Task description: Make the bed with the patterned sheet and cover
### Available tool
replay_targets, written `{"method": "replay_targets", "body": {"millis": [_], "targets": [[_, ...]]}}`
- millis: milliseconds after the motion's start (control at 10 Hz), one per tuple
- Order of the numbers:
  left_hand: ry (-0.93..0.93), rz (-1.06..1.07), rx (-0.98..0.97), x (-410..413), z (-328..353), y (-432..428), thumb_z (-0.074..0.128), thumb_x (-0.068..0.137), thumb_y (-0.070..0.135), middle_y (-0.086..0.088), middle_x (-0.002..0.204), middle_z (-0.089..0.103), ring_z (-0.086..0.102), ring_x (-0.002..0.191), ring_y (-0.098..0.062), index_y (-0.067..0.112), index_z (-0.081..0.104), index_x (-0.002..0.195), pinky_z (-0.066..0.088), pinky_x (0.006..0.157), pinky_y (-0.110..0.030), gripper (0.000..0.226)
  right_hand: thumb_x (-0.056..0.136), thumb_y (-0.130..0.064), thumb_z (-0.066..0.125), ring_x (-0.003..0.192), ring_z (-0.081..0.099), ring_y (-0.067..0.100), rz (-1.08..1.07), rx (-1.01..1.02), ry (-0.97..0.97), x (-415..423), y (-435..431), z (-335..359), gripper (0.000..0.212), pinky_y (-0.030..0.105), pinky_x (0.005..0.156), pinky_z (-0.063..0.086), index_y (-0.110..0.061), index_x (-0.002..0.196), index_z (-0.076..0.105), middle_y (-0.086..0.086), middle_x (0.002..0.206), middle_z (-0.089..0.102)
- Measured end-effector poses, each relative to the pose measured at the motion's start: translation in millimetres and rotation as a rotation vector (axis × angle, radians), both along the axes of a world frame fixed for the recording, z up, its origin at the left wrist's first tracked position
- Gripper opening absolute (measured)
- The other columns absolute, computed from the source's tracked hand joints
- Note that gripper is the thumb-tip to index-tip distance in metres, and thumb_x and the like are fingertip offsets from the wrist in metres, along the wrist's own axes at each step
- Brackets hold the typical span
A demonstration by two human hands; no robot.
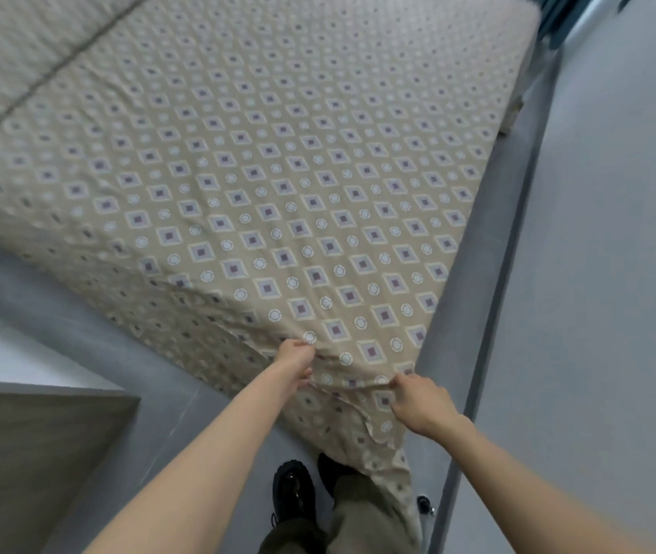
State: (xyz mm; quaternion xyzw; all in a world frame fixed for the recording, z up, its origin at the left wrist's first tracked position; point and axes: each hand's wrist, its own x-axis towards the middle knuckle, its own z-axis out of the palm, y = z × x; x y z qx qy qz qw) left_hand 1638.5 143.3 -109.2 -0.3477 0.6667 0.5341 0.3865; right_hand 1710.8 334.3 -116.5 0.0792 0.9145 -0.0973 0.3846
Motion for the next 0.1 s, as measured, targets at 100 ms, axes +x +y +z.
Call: {"method": "replay_targets", "body": {"millis": [100], "targets": [[0.028, -0.020, 0.013, -4.2, 51.3, -9.6, 0.036, 0.098, 0.006, -0.008, 0.119, 0.049, 0.052, 0.092, -0.021, 0.010, 0.046, 0.132, 0.044, 0.066, -0.028, 0.036, 0.093, -0.023, 0.041, 0.121, 0.049, 0.022, -0.083, -0.025, 0.006, -6.3, -4.3, 44.1, 0.040, 0.037, 0.100, 0.034, -0.026, 0.132, 0.047, 0.000, 0.131, 0.054]]}}
